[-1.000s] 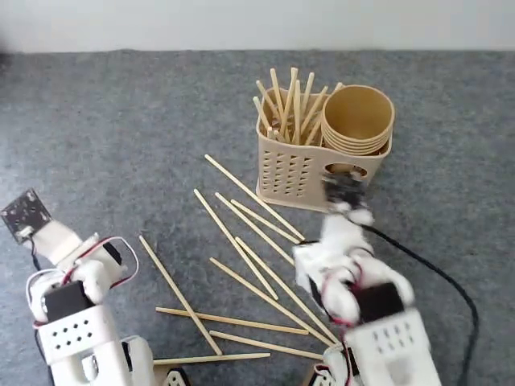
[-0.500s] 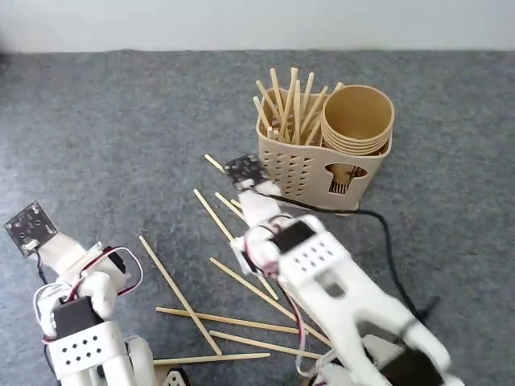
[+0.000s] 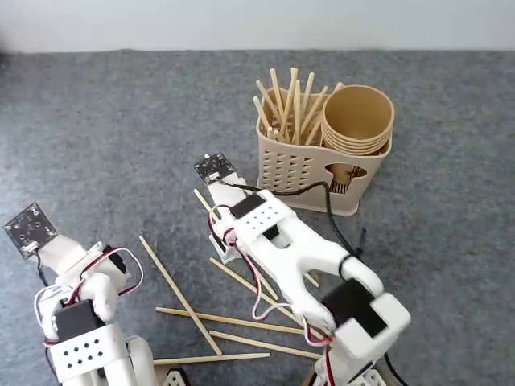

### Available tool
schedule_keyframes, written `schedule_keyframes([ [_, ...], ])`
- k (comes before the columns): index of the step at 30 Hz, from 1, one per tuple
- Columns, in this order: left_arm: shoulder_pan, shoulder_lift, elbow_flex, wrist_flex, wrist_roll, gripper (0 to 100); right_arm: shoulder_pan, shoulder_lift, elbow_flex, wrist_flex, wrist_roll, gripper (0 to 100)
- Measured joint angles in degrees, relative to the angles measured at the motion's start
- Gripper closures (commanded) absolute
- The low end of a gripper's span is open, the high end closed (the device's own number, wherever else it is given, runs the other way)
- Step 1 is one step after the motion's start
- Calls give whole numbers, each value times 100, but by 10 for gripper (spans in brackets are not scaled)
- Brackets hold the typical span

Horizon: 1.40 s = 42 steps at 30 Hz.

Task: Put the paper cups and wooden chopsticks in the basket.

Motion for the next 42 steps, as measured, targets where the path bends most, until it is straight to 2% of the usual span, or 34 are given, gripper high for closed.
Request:
schedule_keyframes([
  [7, -18, -9, 88, 0, 0, 986, 105, 510, -440, 0, 325, 888],
  [11, -18, -9, 88, 0, -141, 986, 176, 598, -527, 114, 343, 997],
  [22, -9, -9, 88, 0, -220, 986, 273, 440, -624, 519, 536, 991],
  [35, -9, -9, 88, 0, -246, 986, 246, -2637, -624, 1345, 800, 991],
  [42, -9, -9, 88, 0, -246, 986, 246, -3745, -1802, 1371, 800, 991],
])
